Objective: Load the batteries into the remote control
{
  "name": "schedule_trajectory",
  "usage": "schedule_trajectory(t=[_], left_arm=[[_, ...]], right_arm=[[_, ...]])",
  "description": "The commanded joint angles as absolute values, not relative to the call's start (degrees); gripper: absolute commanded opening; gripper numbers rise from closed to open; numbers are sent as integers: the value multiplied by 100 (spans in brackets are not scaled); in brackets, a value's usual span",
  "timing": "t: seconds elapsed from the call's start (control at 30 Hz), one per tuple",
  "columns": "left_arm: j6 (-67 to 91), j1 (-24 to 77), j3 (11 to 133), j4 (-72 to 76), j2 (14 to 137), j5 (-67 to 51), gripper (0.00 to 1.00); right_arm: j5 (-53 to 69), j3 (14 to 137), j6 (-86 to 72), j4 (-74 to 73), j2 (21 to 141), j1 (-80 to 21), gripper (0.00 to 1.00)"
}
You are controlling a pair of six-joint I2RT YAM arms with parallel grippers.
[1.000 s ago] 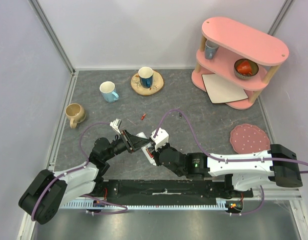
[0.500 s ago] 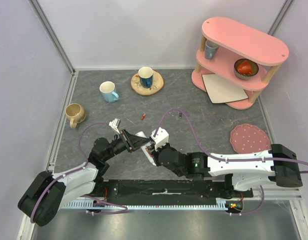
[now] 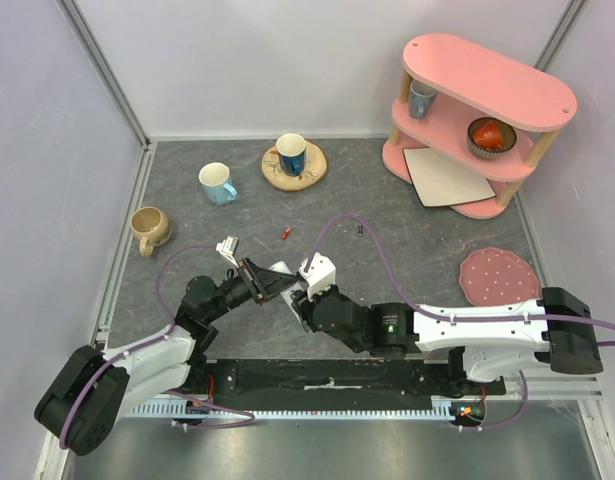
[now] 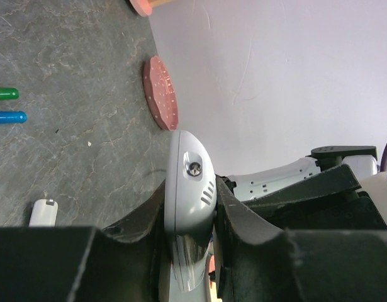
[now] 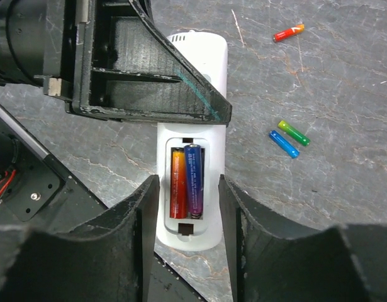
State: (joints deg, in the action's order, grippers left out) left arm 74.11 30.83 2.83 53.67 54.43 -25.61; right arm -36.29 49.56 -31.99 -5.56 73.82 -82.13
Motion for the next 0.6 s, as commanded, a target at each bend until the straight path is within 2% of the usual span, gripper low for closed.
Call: schedule_trajectory(t=[0.0, 0.47, 0.5, 0.53, 0.57], left_arm=[[7286, 3067, 404, 5739, 5335, -2593, 2], [7172, 3067, 396, 5704, 5467, -2540, 2], [7172, 3076, 396, 5782, 5493, -2540, 2], [7181, 3067, 396, 5818, 5528, -2549, 2], [7172, 3067, 396, 5836, 5537, -2540, 2]], right_arm=[[-3972, 5273, -3243, -712, 7234, -8218, 51], [-4007, 5467, -3190, -826, 6610, -8209, 59], [-4034, 5449, -3269, -817, 6548, -8209, 60], [-4043, 5432, -3565, -835, 6530, -8200, 69], [-3973, 5388, -3725, -835, 6522, -8174, 73]])
